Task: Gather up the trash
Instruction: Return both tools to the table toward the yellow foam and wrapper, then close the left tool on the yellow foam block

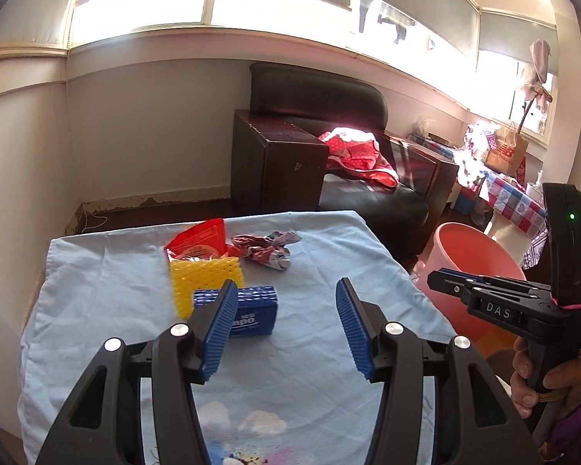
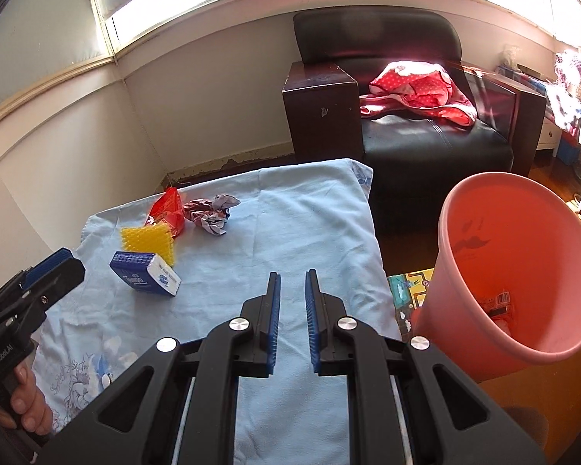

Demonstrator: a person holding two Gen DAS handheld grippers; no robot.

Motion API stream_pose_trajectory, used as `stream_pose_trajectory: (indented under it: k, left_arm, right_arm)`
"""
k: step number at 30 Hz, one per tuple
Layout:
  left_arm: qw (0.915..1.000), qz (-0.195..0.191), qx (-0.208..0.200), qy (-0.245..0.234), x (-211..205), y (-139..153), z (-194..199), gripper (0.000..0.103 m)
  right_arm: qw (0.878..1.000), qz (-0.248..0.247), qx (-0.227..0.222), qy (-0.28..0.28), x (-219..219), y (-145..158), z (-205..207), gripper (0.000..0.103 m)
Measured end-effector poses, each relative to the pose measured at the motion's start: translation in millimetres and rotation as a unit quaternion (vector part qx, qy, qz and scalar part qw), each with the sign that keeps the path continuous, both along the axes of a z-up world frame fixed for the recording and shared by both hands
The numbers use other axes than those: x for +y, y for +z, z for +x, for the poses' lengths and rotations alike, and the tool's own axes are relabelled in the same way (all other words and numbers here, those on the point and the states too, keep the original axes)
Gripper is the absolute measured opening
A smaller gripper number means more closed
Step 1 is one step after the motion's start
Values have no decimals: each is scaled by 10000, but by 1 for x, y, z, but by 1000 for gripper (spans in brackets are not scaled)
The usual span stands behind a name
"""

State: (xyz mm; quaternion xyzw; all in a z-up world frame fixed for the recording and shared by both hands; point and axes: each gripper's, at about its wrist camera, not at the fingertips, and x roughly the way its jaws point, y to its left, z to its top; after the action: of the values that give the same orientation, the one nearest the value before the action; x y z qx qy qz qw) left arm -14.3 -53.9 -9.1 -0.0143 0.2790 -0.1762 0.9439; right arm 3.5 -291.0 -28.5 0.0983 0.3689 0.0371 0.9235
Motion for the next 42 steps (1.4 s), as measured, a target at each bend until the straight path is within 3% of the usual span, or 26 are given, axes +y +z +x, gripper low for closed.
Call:
stream_pose_trajectory:
  k: [5, 9, 14, 22, 24, 25, 27, 28, 30, 35, 42]
  left_arm:
    - [9980, -174, 77, 602, 45, 0, 27, 53]
    - [9943, -375, 410, 914, 71, -14, 57, 53]
    - [9895, -682, 876, 923, 81, -37, 86, 49]
    - [9879, -687, 1211, 686, 65, -58, 114, 48]
    - [9871, -680, 1298, 637, 63, -64, 120, 48]
    - [9867, -681, 1342, 620, 61, -66, 122, 45]
    - [9861, -689, 1422, 518, 58, -71, 126, 26]
    - [9865, -715, 1392, 476, 56, -71, 126, 23]
    - [9879, -718, 1328, 355, 53, -69, 125, 4]
    - [9915, -545, 1153, 262, 47, -67, 116, 1]
    - [9914, -733, 1055, 270, 57, -63, 98, 1]
  right_arm:
    - [9996, -188, 188, -19, 12, -2, 9, 13]
    - [9993, -227, 247, 183, 20, -4, 18, 13]
    - [9983, -204, 375, 407, 27, -9, 34, 13]
    - [9928, 319, 243, 1126, 39, -4, 69, 14]
    - [9920, 252, 184, 1223, 44, -3, 77, 43]
    - [9917, 229, 140, 1259, 45, -3, 81, 47]
    - [9909, 186, 116, 1325, 48, -2, 89, 47]
    - [9904, 194, 118, 1366, 49, -2, 94, 48]
    - [9893, 169, 121, 1443, 52, -2, 104, 48]
    - [9869, 177, 198, 1590, 60, -8, 134, 48]
    - [9826, 295, 377, 1797, 70, -22, 172, 48]
